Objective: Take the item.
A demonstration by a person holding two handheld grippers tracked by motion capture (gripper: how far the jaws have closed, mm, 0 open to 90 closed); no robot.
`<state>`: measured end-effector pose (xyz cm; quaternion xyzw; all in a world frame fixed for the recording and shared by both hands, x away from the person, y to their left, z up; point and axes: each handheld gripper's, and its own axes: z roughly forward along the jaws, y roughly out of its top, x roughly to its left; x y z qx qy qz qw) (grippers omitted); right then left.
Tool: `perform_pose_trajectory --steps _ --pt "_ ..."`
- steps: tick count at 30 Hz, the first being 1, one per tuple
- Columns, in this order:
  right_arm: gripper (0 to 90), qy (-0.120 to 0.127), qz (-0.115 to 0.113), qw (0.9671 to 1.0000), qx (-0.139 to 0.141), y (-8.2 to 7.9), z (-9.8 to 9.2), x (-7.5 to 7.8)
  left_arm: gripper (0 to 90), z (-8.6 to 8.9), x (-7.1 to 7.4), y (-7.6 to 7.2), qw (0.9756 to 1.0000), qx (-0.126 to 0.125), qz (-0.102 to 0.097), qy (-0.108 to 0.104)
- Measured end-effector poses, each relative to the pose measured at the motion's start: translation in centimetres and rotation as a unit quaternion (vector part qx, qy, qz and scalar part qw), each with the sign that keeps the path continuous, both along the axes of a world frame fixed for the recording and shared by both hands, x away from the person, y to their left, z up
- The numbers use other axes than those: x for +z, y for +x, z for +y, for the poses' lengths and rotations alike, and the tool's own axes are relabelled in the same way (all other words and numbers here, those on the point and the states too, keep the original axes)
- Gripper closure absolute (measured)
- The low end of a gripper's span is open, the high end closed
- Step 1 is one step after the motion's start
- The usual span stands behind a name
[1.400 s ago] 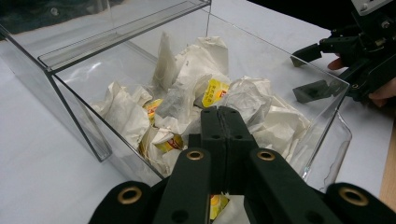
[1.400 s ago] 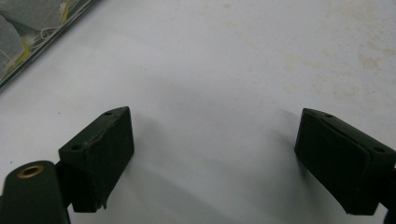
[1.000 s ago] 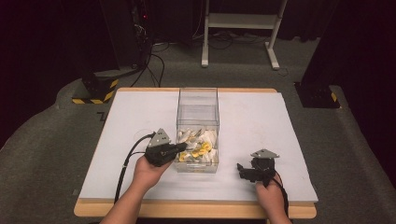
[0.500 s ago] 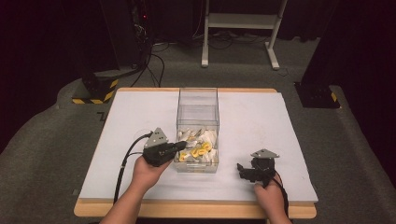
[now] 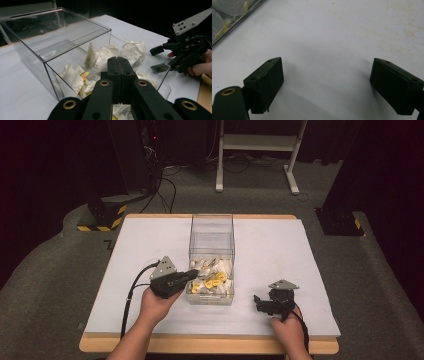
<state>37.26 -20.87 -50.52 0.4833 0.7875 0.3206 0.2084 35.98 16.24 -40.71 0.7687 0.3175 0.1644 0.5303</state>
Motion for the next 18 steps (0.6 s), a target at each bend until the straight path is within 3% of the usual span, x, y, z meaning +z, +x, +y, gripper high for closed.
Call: perform_pose_trajectory --steps 18 --pt "11.6 0.0 0.0 1.0 0.0 0.0 0.0 0.0 89.5 1.8 -0.1 -0.4 0.9997 0.011 -0.006 -0.021"
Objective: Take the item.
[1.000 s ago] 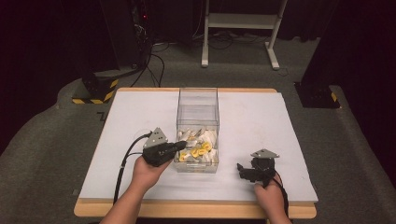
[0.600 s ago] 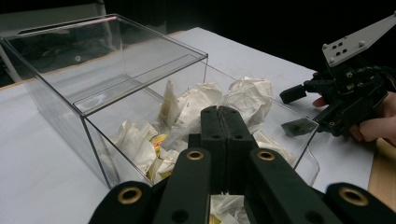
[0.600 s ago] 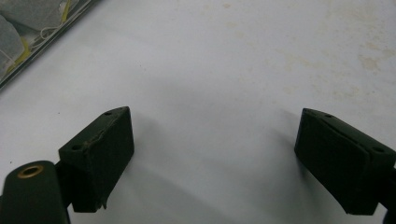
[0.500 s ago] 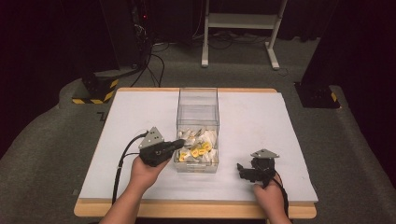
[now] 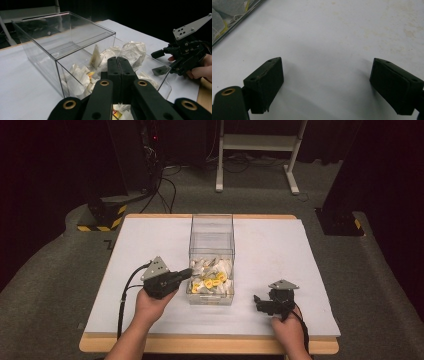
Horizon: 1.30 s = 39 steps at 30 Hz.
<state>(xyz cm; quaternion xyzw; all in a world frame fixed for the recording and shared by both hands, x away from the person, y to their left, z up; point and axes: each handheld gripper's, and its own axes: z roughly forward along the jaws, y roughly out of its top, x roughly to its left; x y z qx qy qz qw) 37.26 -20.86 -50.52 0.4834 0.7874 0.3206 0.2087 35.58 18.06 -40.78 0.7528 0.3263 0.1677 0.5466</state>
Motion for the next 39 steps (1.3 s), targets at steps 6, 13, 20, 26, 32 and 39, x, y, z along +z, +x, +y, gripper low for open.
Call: perform_pose_trajectory --steps 6,13,20,26,32,39 --pt "11.6 0.0 0.0 1.0 0.0 0.0 0.0 0.0 89.6 0.9 -0.2 -0.1 1.0 0.006 0.001 -0.007" --pt "11.6 0.0 0.0 1.0 0.0 0.0 0.0 0.0 89.6 2.2 -0.5 -0.2 0.9998 0.013 0.002 -0.013" --pt "11.7 0.0 0.0 1.0 0.0 0.0 0.0 0.0 89.6 3.3 -1.0 -0.2 0.9996 0.022 0.006 -0.013" --pt "11.7 0.0 0.001 1.0 0.0 0.0 0.0 0.0 89.6 4.6 -1.2 -0.4 0.9994 0.034 0.007 -0.009" --pt "11.6 0.001 0.001 1.0 0.0 0.0 0.0 0.0 89.6 5.9 -1.5 -0.5 0.9988 0.049 0.008 -0.005" --pt "11.7 0.001 0.001 1.0 0.0 0.0 0.0 0.0 89.6 7.6 -1.5 -0.5 0.9976 0.069 0.009 -0.009"
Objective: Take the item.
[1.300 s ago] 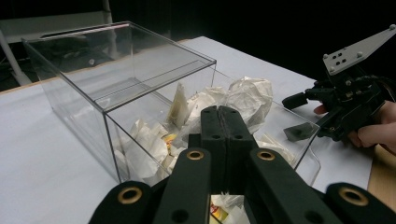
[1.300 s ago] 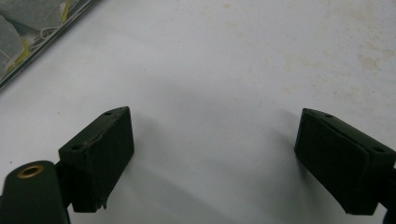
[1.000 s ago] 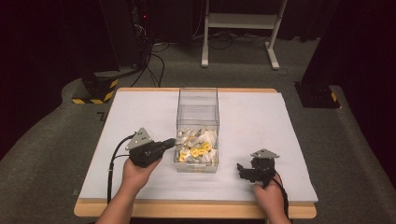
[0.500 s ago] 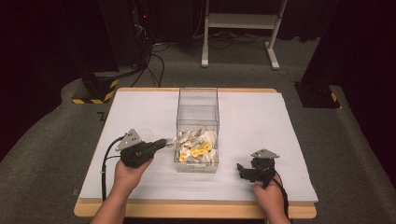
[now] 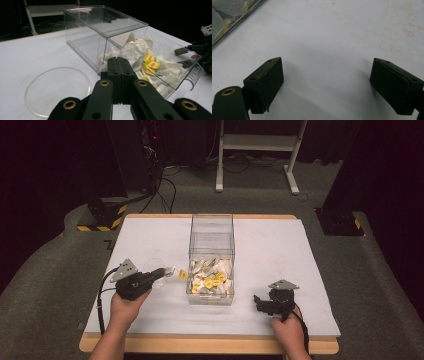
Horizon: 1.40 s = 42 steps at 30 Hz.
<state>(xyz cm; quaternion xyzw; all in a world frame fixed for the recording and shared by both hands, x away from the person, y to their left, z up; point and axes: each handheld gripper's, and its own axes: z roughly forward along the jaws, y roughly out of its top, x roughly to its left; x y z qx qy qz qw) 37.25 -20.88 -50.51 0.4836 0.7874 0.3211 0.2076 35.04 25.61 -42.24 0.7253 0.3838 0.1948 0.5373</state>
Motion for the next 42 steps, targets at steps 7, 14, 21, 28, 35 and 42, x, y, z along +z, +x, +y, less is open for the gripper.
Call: perform_pose_trajectory --steps 7,14,21,28,35,42 --pt "11.7 0.0 0.0 1.0 0.0 0.0 0.0 0.0 89.6 1.2 0.1 -0.1 0.9998 0.016 -0.002 -0.006" --pt "11.6 0.0 0.0 1.0 0.0 0.0 0.0 0.0 89.6 2.2 0.2 -0.1 0.9994 0.027 -0.003 -0.019" --pt "11.6 0.0 0.0 1.0 0.0 0.0 0.0 0.0 89.6 3.4 0.7 -0.3 0.9986 0.042 -0.013 -0.029" --pt "11.7 0.0 0.0 1.0 0.0 0.0 0.0 0.0 89.6 4.4 0.8 -0.4 0.9975 0.058 -0.016 -0.037" --pt "11.7 0.0 0.0 1.0 0.0 0.0 0.0 0.0 89.6 4.8 0.5 -0.3 0.9964 0.081 -0.018 -0.022" --pt "11.7 0.0 0.0 1.0 0.0 0.0 0.0 0.0 89.6 4.2 0.0 0.1 0.996 0.089 -0.007 -0.011"
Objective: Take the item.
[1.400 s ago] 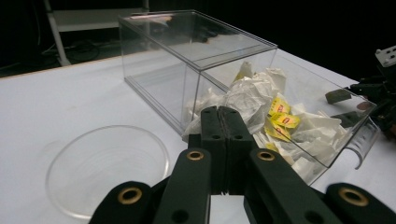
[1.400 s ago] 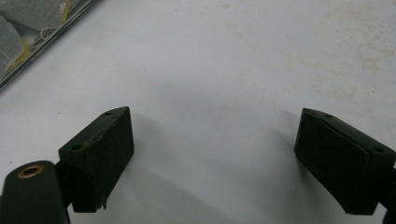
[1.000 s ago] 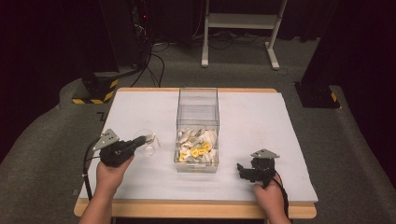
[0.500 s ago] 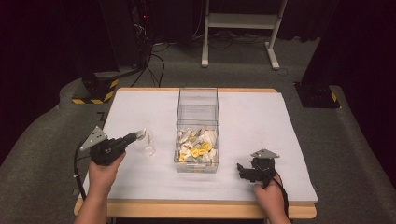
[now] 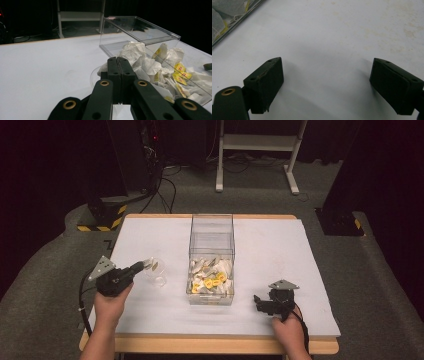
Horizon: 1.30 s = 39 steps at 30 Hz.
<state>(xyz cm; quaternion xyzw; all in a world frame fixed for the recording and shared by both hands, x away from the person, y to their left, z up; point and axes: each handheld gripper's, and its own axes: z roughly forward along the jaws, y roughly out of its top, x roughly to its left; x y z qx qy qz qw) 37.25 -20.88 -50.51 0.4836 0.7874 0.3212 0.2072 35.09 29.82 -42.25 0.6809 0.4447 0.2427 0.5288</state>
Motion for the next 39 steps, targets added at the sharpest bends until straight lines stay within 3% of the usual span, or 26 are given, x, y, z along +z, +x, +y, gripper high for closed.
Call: perform_pose_trajectory --steps 5,10,16,21,24,31,39 --pt "11.7 0.0 0.0 1.0 0.0 0.0 0.0 0.0 89.6 -0.8 -0.4 0.6 0.9997 0.002 0.008 0.022" --pt "11.6 0.0 0.0 1.0 0.0 0.0 0.0 0.0 88.3 -1.1 -0.9 1.1 0.9995 0.01 0.016 0.025" --pt "11.7 0.0 0.0 1.0 0.0 0.0 0.0 0.0 62.8 -1.4 -0.8 1.0 0.9991 -0.001 0.007 0.041" --pt "11.7 0.0 0.0 1.0 0.0 0.0 0.0 0.0 47.1 -1.7 -0.7 0.8 0.999 0.004 0.005 0.044" --pt "11.7 0.0 0.0 1.0 0.0 0.0 0.0 0.0 31.0 -1.7 -0.7 0.8 0.9979 0.008 0.007 0.064" --pt "11.7 0.0 0.0 1.0 0.0 0.0 0.0 0.0 16.5 -1.1 -0.5 0.6 0.998 0.011 0.012 0.061" --pt "11.7 0.0 0.0 1.0 0.0 0.0 0.0 0.0 13.5 -0.3 -1.2 0.6 0.9975 0.018 0.021 0.065"
